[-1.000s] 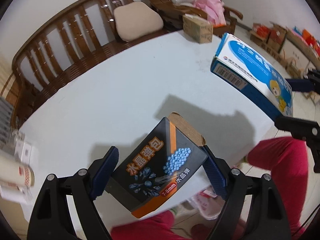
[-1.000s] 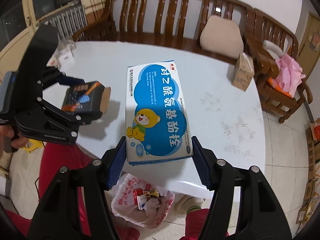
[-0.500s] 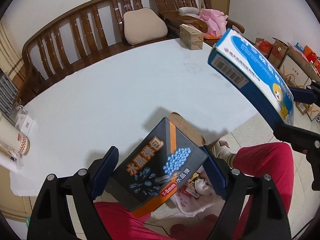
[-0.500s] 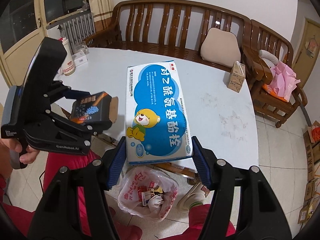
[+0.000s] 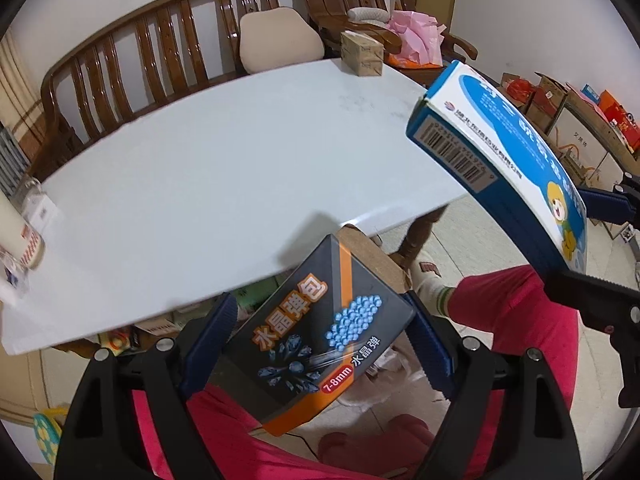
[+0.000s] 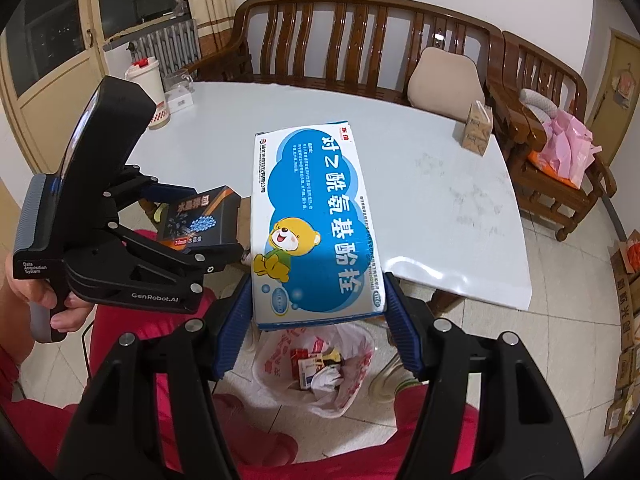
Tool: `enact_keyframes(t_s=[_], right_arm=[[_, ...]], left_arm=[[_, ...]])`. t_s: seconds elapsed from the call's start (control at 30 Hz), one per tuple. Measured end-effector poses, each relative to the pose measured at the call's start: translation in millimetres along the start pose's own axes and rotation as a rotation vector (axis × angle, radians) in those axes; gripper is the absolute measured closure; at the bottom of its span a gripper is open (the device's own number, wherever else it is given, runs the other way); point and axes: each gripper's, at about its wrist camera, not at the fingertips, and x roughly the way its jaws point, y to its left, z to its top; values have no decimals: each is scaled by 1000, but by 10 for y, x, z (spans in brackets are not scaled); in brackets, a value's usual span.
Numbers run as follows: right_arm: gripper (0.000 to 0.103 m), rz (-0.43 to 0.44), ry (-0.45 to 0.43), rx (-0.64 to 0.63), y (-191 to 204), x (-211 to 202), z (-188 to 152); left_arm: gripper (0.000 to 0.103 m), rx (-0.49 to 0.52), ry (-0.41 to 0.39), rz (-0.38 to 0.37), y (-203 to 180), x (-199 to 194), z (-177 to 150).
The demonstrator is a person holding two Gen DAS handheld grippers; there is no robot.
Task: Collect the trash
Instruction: 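Lift the black box and blue medicine box and carry them down to the white bag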
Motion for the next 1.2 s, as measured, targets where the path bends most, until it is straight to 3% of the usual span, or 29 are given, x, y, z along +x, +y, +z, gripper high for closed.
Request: enact_keyframes(t_s=[0.37, 0.63, 1.2], right_arm=[[41, -25, 74, 23, 80, 240, -399], [41, -17, 153, 69, 70, 619, -699], [41, -36, 296, 149, -108, 1443, -1133]], left_arm=[[22, -38, 71, -84, -103, 413, -327], [22, -100, 179, -131, -113, 948, -524], [22, -152, 338, -143, -158, 1797, -785]])
